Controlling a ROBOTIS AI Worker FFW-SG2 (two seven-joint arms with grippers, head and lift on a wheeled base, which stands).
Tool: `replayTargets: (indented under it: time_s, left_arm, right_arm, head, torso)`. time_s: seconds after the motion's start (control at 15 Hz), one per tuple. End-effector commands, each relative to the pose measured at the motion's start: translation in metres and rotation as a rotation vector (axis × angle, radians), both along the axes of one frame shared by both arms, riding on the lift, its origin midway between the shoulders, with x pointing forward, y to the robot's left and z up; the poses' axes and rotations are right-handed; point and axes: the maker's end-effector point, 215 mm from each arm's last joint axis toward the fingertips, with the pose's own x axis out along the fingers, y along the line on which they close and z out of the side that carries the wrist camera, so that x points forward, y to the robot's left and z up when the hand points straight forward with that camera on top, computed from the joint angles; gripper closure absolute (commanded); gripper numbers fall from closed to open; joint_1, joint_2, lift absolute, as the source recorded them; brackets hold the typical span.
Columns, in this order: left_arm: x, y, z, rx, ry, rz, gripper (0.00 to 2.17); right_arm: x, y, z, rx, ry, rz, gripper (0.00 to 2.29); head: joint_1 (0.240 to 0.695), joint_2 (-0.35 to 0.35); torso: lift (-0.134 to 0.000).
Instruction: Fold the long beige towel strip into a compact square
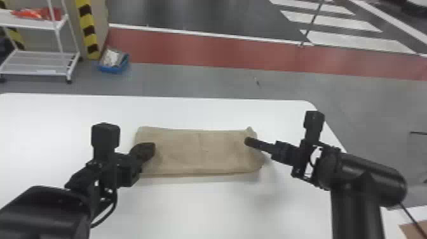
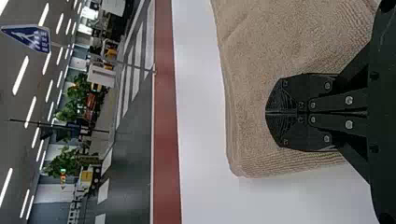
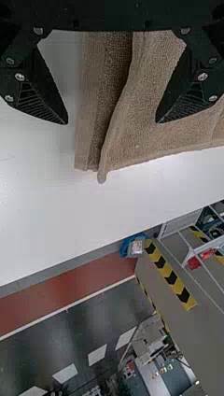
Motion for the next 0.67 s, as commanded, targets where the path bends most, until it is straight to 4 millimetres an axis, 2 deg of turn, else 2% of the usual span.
replayTargets:
  time_s: [0.0, 0.33, 0.6]
  left_arm:
    - [-0.0005, -0.0019, 0.0007, -0.002, -0.003, -0.004, 1.92]
    - [-0.0006, 0.0008, 0.0005, 0.002, -0.004, -0.006, 1.92]
    - [-0.0004, 0.0027, 0.0013, 0.004, -0.006, -0.007, 1.92]
  right_arm:
    - [-0.0005, 0.0046, -0.0033, -0.019, 0.019, 0.013, 0.22]
    - [-0.0032, 0.0133, -0.0105, -0.050, 0.046, 0.034, 0.28]
    - [-0.0033, 0.0129, -0.0121, -0.071, 0.068, 0.036, 0.29]
  head:
    - [0.695, -0.224]
    - [0.695, -0.218]
    - [0.695, -0.211]
  torso:
    - [-0.124]
    - [-0.124]
    - [-0.124]
